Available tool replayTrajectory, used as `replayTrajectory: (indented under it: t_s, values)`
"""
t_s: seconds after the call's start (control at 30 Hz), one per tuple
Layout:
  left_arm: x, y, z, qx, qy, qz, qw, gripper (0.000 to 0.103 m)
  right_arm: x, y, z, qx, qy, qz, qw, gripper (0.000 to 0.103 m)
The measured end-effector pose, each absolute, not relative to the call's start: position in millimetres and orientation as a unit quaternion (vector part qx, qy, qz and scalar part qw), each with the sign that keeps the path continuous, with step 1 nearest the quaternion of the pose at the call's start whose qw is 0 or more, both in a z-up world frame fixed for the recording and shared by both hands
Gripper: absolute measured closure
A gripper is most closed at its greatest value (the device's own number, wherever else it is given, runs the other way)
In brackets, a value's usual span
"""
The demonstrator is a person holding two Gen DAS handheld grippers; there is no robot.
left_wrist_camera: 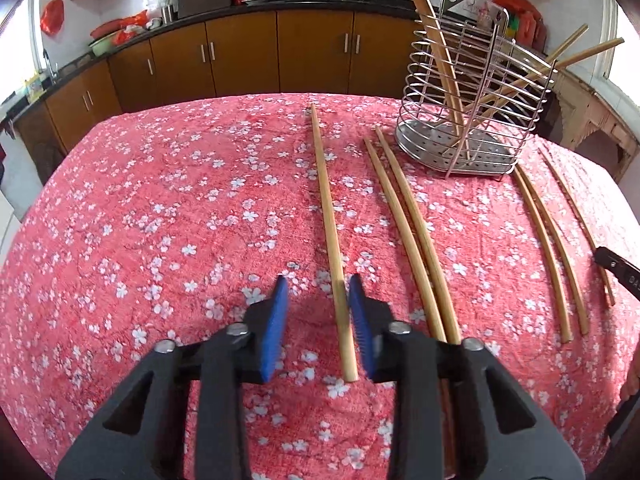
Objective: Organize utensils
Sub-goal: 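Close the right gripper on a chopstick while the left gripper moves around another chopstick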
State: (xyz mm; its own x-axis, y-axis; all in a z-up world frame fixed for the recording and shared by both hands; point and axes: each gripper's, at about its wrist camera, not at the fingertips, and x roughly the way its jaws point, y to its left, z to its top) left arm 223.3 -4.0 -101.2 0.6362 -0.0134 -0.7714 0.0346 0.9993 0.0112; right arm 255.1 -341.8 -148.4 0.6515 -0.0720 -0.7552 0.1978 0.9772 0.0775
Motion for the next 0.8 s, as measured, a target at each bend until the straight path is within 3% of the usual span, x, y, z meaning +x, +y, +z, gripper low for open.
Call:
replayTrajectory:
  t_s: [0.07, 0.8]
  values:
    - [225, -5, -102, 0.017, 0.427, -0.005, 0.904, 0.081, 255, -338, -149, 0.069, 0.412, -0.073, 0.906, 0.095]
    - [227, -10, -103, 0.034, 0.427, 0.003, 0.904, 0.080, 254, -332, -153, 0.054, 0.415, -0.068, 0.906, 0.094]
